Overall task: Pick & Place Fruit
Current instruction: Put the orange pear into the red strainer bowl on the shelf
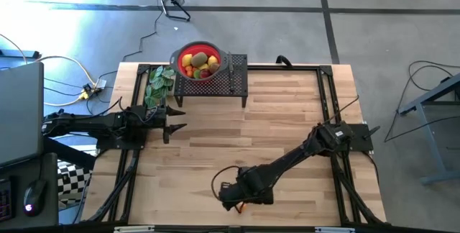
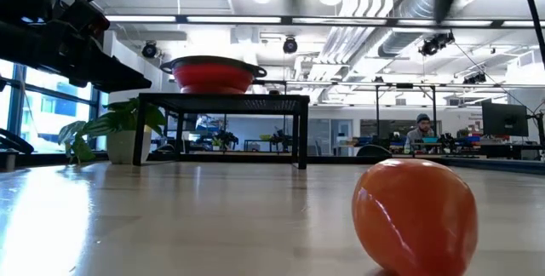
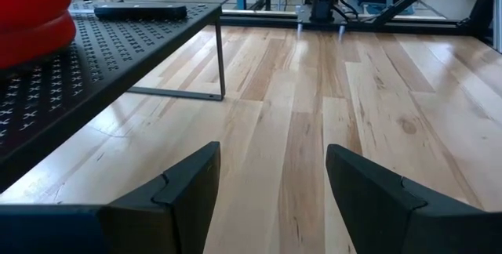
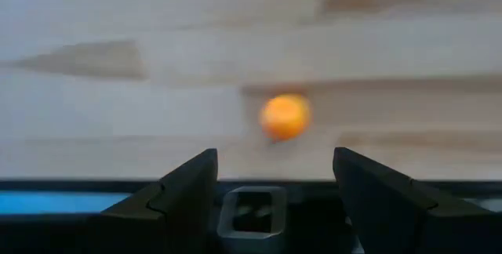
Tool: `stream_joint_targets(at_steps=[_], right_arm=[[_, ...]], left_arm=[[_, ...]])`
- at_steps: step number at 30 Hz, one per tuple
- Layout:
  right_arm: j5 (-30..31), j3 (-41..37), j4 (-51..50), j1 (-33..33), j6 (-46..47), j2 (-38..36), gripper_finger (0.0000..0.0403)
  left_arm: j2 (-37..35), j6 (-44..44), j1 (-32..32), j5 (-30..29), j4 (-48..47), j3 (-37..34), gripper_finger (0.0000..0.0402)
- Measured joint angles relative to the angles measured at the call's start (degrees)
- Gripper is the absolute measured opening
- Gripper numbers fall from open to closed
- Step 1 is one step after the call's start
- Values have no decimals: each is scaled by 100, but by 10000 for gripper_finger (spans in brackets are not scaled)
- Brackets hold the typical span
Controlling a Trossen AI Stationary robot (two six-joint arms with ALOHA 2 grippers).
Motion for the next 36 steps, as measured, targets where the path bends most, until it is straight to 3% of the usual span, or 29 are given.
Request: stream_joint_targets(at_steps=[5, 12, 36], right_arm=[[395, 1, 733, 208, 621, 22, 247], [381, 0, 907, 471, 1181, 215, 247], [640, 0, 797, 501, 870, 841, 247]], left_arm=[[0, 1, 0, 0, -2, 0, 228], [-2, -1, 0, 2, -2, 0, 228], [0, -1, 0, 7, -66, 0, 228]])
